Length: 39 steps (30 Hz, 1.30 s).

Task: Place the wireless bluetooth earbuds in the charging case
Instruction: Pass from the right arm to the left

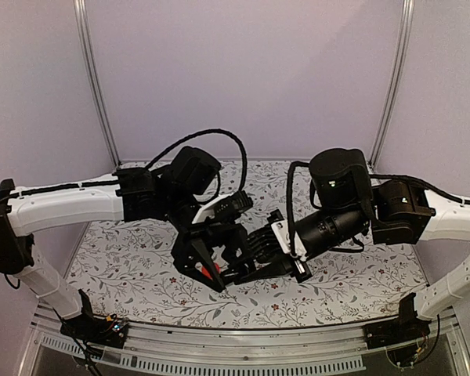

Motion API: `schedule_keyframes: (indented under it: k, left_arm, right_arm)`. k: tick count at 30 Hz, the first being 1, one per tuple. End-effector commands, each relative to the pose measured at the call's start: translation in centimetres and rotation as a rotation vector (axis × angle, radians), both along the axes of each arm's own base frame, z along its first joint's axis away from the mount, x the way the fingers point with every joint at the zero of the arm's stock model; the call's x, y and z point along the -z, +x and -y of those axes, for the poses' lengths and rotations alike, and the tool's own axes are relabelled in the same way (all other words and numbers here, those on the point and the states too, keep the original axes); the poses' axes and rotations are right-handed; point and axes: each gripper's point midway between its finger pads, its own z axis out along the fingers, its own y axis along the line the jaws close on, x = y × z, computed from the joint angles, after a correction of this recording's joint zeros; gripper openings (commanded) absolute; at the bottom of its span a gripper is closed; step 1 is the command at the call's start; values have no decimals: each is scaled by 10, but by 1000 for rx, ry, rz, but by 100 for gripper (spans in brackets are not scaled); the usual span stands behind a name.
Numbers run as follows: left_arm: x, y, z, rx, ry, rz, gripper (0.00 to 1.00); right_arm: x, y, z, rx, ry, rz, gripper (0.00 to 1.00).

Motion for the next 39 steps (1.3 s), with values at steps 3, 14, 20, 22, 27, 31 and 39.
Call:
schedule_keyframes:
  k: [3, 14, 20, 22, 27, 31, 39]
  left_arm:
    - [-16, 20, -5, -116, -56, 81, 75]
    - [-38, 123, -49, -843, -179, 379, 71]
    - [-22, 133, -49, -930, -135, 424, 59]
    - [-20, 129, -41, -919, -128, 441, 57]
    - [-13, 120, -21, -864, -103, 456, 48]
    - [-13, 114, -13, -832, -112, 446, 44]
    - [-17, 108, -7, -810, -129, 418, 38]
  right_arm:
    - [-15, -1, 0, 25, 19, -38, 0]
    - [-30, 72, 11, 317, 77, -262, 0]
    - [-41, 110, 20, 447, 107, -414, 0]
    - [-38, 111, 18, 448, 97, -434, 0]
    - [-28, 111, 14, 442, 60, -455, 0]
    - [-22, 111, 10, 437, 38, -463, 0]
    - [-12, 114, 7, 446, 4, -460, 0]
